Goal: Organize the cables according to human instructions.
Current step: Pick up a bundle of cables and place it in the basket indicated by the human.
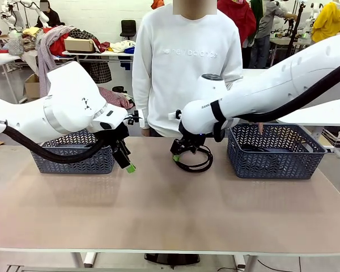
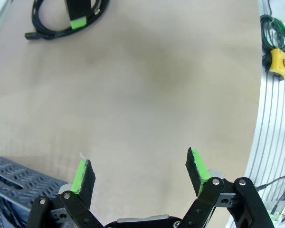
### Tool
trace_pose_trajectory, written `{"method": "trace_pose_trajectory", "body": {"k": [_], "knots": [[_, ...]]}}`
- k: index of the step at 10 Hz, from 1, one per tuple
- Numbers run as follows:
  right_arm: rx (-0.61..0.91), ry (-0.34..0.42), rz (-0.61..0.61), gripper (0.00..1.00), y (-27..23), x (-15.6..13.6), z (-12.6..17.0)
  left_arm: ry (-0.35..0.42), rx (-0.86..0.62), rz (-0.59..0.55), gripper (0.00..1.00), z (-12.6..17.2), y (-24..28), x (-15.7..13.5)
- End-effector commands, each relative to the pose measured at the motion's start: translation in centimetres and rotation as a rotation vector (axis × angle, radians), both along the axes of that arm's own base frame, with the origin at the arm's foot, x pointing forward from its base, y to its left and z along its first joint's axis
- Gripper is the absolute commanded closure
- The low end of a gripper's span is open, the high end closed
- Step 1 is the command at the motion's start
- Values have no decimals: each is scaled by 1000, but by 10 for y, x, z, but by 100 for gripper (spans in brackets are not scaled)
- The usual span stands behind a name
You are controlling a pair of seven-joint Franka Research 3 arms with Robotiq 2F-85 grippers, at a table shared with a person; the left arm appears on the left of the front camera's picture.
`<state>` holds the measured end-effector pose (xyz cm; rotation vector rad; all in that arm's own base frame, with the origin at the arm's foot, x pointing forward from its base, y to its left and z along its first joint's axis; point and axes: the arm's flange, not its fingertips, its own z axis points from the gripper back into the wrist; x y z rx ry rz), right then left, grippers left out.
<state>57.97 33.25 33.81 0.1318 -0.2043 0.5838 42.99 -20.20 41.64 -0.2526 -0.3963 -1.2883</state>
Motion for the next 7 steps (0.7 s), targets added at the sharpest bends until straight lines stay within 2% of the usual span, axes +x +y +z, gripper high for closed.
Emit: {"method": "trace_pose_trajectory", "body": {"k": [1,7], "knots": [[-63,-6,-15,0,20,14,0,1,5,-14,0,1,3,1],[-88,43,-21,0,35,28,-14,1,5,-14,0,1,3,1]]}}
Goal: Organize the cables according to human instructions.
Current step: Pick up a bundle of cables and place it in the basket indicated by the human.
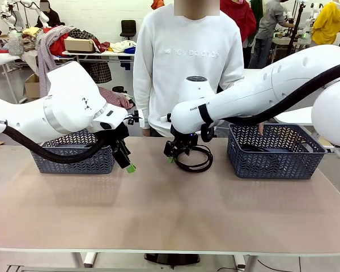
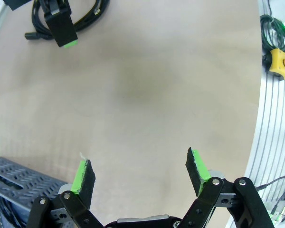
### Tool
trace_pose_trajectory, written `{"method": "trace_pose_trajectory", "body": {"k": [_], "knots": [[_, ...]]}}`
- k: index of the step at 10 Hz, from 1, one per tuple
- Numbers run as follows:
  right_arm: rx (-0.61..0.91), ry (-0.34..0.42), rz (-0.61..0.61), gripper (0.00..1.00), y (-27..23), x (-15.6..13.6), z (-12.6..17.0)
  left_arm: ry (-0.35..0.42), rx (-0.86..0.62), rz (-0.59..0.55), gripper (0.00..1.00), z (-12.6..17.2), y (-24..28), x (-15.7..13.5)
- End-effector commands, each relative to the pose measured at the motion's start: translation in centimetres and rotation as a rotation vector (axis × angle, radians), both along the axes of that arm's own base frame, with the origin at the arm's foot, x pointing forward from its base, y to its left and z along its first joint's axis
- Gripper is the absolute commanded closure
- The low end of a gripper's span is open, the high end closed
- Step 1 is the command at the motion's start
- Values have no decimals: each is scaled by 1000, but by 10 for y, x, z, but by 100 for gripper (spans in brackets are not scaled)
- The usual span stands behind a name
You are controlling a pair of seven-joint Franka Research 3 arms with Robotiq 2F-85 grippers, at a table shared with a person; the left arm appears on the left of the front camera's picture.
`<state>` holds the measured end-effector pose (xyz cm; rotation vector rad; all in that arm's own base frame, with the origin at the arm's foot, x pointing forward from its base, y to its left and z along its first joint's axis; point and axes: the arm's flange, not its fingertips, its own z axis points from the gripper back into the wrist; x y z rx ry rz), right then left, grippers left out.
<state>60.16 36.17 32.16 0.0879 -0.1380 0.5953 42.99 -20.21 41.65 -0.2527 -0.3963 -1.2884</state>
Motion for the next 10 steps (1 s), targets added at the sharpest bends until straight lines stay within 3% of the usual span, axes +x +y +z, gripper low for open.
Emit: {"method": "trace_pose_trajectory", "body": {"k": [1,10], "knots": [[-31,-1,-29,0,7,8,0,1,5,-14,0,1,3,1],[-71,28,-20,0,13,16,-14,1,5,-14,0,1,3,1]]}}
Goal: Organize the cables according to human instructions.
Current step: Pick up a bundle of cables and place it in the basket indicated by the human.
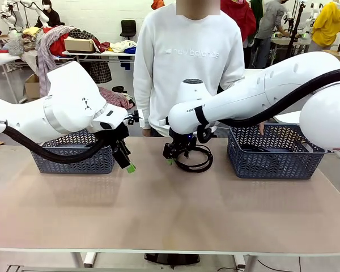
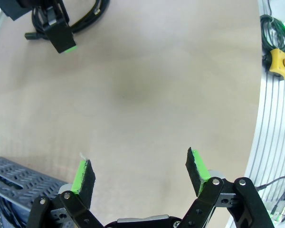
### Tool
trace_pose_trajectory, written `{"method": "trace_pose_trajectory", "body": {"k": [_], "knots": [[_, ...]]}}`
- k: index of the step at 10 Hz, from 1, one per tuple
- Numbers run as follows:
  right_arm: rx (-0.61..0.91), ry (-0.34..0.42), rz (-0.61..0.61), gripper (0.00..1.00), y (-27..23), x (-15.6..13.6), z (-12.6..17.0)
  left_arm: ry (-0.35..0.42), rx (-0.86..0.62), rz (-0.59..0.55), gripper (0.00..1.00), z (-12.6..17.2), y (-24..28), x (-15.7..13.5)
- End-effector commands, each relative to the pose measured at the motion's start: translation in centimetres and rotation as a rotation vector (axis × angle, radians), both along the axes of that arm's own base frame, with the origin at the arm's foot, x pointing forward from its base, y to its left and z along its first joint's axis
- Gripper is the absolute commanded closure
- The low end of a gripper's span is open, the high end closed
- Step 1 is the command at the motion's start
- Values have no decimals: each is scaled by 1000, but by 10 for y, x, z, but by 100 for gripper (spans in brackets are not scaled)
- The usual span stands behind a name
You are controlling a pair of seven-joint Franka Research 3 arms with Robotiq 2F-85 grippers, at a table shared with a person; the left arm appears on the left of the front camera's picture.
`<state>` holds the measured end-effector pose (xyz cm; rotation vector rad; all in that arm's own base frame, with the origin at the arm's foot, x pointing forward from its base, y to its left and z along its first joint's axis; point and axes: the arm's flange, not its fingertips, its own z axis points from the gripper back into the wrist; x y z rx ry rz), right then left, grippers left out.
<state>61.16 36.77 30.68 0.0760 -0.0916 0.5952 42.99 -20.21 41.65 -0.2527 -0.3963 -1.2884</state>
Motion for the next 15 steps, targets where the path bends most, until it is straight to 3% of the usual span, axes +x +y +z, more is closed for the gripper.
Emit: {"method": "trace_pose_trajectory", "body": {"k": [1,4,5,6,7,8,9,10,11,12,13,14,15], "knots": [[-49,-7,-15,0,8,6,1,1,6,-14,0,1,3,1],[-54,7,-23,0,9,5,0,1,6,-14,0,1,3,1],[-53,7,-28,18,9,6,1,1,6,-14,0,1,3,1],[-53,10,-31,18,9,6,1,1,6,-14,0,1,3,1],[-52,14,-34,36,9,6,1,1,6,-14,0,1,3,1],[-55,13,-32,23,9,6,1,1,6,-14,0,1,3,1],[-53,17,-33,54,9,6,0,1,6,-14,0,1,3,1],[-49,18,-35,41,8,6,0,1,6,-14,0,1,3,1],[-47,18,-35,73,8,6,0,1,6,-14,0,1,3,1],[-43,17,-35,59,8,6,0,1,6,-14,0,1,3,1],[-34,18,-36,91,8,6,0,1,6,-14,0,1,3,1],[-23,10,-39,78,7,5,1,1,6,-14,0,1,3,1],[-22,12,-39,100,7,5,1,1,6,-14,0,1,3,1]]}}
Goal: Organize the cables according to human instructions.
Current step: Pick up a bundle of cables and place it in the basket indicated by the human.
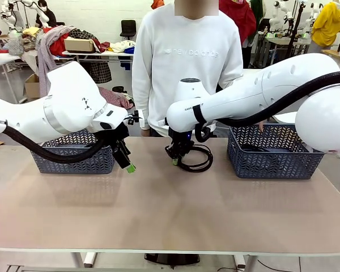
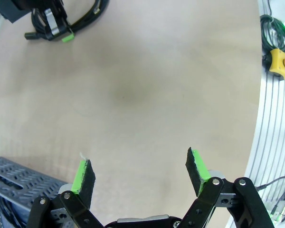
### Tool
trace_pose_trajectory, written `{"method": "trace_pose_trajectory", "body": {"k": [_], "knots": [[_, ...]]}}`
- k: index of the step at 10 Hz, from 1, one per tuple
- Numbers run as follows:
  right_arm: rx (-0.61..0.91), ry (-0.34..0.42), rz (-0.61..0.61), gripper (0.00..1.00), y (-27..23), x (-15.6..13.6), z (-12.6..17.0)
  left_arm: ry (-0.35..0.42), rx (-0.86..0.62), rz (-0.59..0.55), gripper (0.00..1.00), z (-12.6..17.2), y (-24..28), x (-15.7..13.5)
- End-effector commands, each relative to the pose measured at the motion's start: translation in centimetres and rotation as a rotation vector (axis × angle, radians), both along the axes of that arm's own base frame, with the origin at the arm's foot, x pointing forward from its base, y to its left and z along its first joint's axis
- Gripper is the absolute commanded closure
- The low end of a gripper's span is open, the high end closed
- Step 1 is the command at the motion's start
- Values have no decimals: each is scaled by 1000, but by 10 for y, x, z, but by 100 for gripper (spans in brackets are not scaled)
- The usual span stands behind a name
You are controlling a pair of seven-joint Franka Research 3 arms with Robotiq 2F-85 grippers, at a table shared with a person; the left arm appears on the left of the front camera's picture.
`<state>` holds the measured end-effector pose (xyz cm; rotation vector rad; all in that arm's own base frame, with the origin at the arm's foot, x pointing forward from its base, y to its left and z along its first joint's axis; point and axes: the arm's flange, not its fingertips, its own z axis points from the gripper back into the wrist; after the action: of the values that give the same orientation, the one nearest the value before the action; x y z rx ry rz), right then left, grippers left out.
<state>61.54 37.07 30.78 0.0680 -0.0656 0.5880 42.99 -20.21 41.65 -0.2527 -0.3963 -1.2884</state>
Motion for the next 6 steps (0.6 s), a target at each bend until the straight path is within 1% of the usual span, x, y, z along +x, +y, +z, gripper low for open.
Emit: {"method": "trace_pose_trajectory", "body": {"k": [1,2,3,5,6], "knots": [[-5,4,-31,96,3,1,-2,1,6,-14,0,1,3,1],[1,13,-27,100,2,1,-3,1,6,-14,0,1,3,1],[12,7,-23,100,1,-1,1,1,6,-14,0,1,3,1],[38,-7,-2,100,-6,-4,18,1,6,-14,0,1,3,1],[50,-37,20,100,-12,-5,30,1,6,-14,0,1,3,1]]}}
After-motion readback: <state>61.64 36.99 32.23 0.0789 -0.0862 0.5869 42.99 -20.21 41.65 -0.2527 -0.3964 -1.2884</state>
